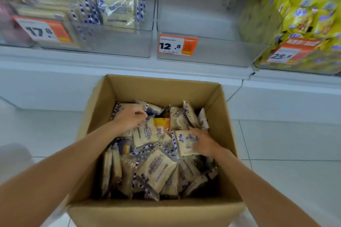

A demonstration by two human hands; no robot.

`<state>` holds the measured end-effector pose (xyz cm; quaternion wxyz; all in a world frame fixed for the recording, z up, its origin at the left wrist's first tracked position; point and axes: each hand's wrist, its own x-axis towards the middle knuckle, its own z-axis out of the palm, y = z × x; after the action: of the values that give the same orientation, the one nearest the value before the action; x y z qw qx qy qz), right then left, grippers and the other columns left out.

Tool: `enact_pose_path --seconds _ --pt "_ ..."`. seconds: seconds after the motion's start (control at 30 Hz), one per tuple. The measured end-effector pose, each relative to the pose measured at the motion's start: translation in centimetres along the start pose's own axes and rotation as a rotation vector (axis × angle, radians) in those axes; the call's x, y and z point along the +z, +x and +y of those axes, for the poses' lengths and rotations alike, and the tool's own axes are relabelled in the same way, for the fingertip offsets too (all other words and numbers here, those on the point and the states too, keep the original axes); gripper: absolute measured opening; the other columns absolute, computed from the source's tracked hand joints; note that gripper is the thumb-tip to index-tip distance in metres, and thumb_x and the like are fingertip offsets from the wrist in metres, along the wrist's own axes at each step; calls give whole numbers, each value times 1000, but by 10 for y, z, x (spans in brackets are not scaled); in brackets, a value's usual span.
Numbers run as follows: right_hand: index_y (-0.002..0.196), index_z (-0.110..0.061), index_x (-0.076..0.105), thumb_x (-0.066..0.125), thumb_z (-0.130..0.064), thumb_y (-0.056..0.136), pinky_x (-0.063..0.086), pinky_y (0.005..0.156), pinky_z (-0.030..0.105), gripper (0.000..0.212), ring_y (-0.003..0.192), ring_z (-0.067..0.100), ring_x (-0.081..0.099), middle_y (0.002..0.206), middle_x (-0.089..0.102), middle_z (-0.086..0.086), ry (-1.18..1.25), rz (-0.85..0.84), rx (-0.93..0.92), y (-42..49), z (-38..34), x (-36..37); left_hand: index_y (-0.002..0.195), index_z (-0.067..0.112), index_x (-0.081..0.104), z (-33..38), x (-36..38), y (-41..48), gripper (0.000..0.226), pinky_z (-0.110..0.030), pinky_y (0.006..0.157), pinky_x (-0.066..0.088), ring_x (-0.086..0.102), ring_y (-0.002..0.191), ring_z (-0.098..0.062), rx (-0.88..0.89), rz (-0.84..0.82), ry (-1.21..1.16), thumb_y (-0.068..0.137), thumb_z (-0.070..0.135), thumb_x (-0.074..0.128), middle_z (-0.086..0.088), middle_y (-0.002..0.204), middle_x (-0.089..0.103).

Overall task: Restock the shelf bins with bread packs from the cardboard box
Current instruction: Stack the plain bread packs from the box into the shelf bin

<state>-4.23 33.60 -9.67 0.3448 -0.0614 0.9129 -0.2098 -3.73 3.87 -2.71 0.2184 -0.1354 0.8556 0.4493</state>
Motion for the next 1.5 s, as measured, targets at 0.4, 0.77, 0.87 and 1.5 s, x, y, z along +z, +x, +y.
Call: enact_pose_path --seconds 0.4,0.77,0.87,1.5 --pt "99 -24 50 78 -32 78 45 81 34 36 91 16 57 96 59 -5 7 94 -194 5 -37 -36 145 19 42 11 36 -7 73 -40 105 47 53 124 -22 -158 -165 -258 84 46 71 -2 140 50" --pt "146 -22 34 73 -29 86 44 91 30 72 121 17 50 139 47 0 485 29 -123 -6 -89 -13 102 11 70 4 -54 -38 31 -32 69 58 74 83 -22 -106 87 -590 91 40 64 -10 96 76" --pt "151 -23 24 79 -51 71 42 104 36 101 135 22 41 154 28 -7 325 -227 -44 -1 -82 44 114 11 67 -7 -74 -50 34 -42 82 59 72 98 -29 -92 47 -715 95 38 60 -13 106 74" --pt "120 -14 53 72 6 77 58 74 33 51 93 26 69 110 67 15 1154 65 -320 -30 -189 -109 125 25 63 30 -68 -54 85 -42 104 46 58 122 -16 -39 35 -748 61 80 70 2 130 65"
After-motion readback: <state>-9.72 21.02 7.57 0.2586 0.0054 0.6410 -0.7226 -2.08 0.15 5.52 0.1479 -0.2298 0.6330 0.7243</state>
